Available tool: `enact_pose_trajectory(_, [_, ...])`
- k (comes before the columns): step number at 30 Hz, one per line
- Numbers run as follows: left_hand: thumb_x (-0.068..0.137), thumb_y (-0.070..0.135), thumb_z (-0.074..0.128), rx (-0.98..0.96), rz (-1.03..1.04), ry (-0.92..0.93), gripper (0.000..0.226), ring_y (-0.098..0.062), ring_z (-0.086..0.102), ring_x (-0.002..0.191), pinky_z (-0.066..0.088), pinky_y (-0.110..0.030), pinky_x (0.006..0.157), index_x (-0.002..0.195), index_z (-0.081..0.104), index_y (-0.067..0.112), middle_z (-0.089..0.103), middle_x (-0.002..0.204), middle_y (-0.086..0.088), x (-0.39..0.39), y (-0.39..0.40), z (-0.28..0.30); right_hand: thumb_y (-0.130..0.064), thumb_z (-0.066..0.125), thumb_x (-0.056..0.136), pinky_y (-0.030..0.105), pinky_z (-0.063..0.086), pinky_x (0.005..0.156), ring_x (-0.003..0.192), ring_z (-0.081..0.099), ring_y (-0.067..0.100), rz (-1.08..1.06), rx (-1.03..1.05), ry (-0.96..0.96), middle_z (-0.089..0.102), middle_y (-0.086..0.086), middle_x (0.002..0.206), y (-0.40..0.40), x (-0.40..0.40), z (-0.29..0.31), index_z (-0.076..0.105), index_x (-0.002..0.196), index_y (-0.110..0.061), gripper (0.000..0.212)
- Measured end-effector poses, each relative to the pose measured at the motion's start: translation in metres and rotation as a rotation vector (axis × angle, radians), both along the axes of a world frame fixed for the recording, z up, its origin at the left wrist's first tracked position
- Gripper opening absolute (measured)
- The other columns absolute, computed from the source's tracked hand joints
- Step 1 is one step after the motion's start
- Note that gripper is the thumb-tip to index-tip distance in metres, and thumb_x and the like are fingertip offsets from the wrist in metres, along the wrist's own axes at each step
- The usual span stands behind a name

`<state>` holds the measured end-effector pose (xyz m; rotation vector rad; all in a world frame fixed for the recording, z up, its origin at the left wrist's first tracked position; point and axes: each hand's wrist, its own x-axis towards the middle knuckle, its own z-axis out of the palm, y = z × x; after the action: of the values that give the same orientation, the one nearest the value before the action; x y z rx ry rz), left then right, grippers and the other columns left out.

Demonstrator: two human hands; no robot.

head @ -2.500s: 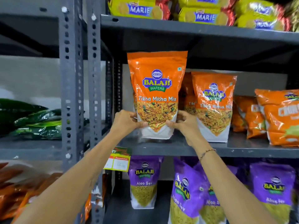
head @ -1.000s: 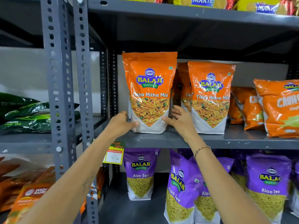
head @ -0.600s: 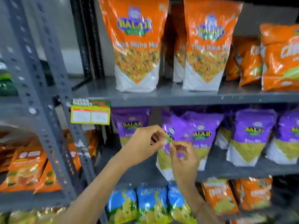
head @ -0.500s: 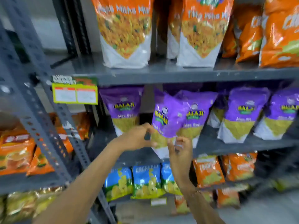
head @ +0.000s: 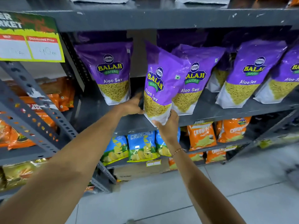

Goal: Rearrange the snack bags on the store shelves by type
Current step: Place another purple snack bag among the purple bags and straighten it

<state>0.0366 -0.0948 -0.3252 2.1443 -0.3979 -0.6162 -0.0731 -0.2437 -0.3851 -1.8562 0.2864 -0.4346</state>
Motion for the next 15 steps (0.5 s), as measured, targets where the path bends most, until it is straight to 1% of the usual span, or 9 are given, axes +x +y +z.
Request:
enact_pose_trajectory(2, [0.071, -0.005, 0.073, -0.079, 0.042, -0.003, 0.090, -0.019, 0.040, 0.131, 0.036, -0.037, 0.109, 0.141, 0.019, 0.013, 0.041, 0.143, -0.008, -0.002, 0.002, -0.004, -0.043, 0.070, 0.060, 0.022, 0.038, 0.096, 0.113, 0.043, 0.008, 0.011, 0.007, -0.052, 0.050, 0.012, 0.130, -0.003, 0.002, -0.005, 0.041, 0.132, -0.009, 0.085])
enact_pose_trajectory(4, [0.062, 0.001, 0.082, -0.092, 0.061, -0.033, 0.099, -0.021, 0.044, 0.128, 0.039, -0.041, 0.108, 0.140, 0.022, 0.016, 0.046, 0.139, -0.006, -0.006, 0.010, -0.004, -0.035, 0.072, 0.062, 0.037, 0.047, 0.098, 0.122, 0.051, 0.019, 0.058, 0.028, -0.065, 0.055, 0.008, 0.131, -0.007, 0.006, -0.013, 0.044, 0.131, -0.020, 0.076])
enact_pose_trajectory(5, [0.060, 0.002, 0.083, -0.110, 0.054, -0.045, 0.101, -0.019, 0.046, 0.125, 0.041, -0.038, 0.106, 0.139, 0.022, 0.017, 0.048, 0.137, -0.004, -0.008, 0.016, -0.004, -0.030, 0.073, 0.062, 0.040, 0.050, 0.096, 0.121, 0.054, 0.022, 0.097, 0.046, -0.058, 0.057, 0.007, 0.128, -0.009, 0.007, -0.013, 0.046, 0.127, -0.027, 0.071])
enact_pose_trajectory(7, [0.061, -0.002, 0.082, -0.142, 0.070, -0.046, 0.090, -0.014, 0.049, 0.116, 0.045, -0.020, 0.095, 0.135, 0.032, 0.013, 0.053, 0.129, -0.001, -0.018, 0.032, -0.005, -0.023, 0.075, 0.061, 0.043, 0.051, 0.094, 0.116, 0.059, 0.024, 0.189, 0.073, -0.021, 0.062, 0.006, 0.122, -0.010, 0.012, -0.014, 0.050, 0.115, -0.041, 0.062])
enact_pose_trajectory(8, [0.062, -0.002, 0.081, -0.162, 0.106, -0.066, 0.081, -0.012, 0.051, 0.113, 0.045, -0.013, 0.089, 0.130, 0.039, 0.011, 0.055, 0.123, 0.000, -0.024, 0.041, -0.006, -0.018, 0.076, 0.063, 0.046, 0.050, 0.096, 0.114, 0.060, 0.023, 0.251, 0.078, 0.004, 0.063, 0.005, 0.121, -0.009, 0.015, -0.014, 0.051, 0.112, -0.043, 0.060])
enact_pose_trajectory(9, [0.061, -0.001, 0.082, -0.180, 0.150, -0.107, 0.073, -0.011, 0.053, 0.109, 0.044, -0.012, 0.086, 0.124, 0.046, 0.010, 0.057, 0.116, 0.004, -0.029, 0.050, -0.009, -0.012, 0.076, 0.066, 0.046, 0.049, 0.099, 0.114, 0.060, 0.022, 0.318, 0.072, 0.038, 0.063, 0.005, 0.120, -0.007, 0.019, -0.012, 0.051, 0.111, -0.042, 0.059])
enact_pose_trajectory(11, [0.059, 0.004, 0.085, -0.201, 0.241, -0.169, 0.067, -0.007, 0.056, 0.104, 0.044, -0.023, 0.091, 0.115, 0.050, 0.016, 0.058, 0.109, 0.010, -0.037, 0.068, -0.015, 0.002, 0.072, 0.073, 0.042, 0.047, 0.102, 0.113, 0.059, 0.020, 0.446, 0.061, 0.095, 0.062, 0.005, 0.120, 0.000, 0.031, -0.008, 0.048, 0.115, -0.035, 0.061])
enact_pose_trajectory(13, [0.056, 0.006, 0.086, -0.247, 0.337, -0.132, 0.073, -0.014, 0.057, 0.108, 0.047, -0.031, 0.092, 0.116, 0.046, 0.019, 0.060, 0.108, 0.009, -0.038, 0.086, -0.024, 0.005, 0.069, 0.075, 0.036, 0.047, 0.102, 0.112, 0.059, 0.015, 0.528, 0.048, 0.134, 0.062, -0.001, 0.118, 0.011, 0.044, -0.004, 0.048, 0.117, -0.035, 0.062])
enact_pose_trajectory(15, [0.049, 0.010, 0.089, -0.277, 0.413, -0.126, 0.080, -0.019, 0.059, 0.109, 0.050, -0.038, 0.094, 0.116, 0.046, 0.023, 0.064, 0.108, 0.007, -0.039, 0.100, -0.028, 0.006, 0.069, 0.074, 0.028, 0.049, 0.096, 0.106, 0.061, 0.003, 0.578, 0.039, 0.148, 0.063, -0.008, 0.113, 0.024, 0.057, -0.003, 0.050, 0.112, -0.037, 0.060])
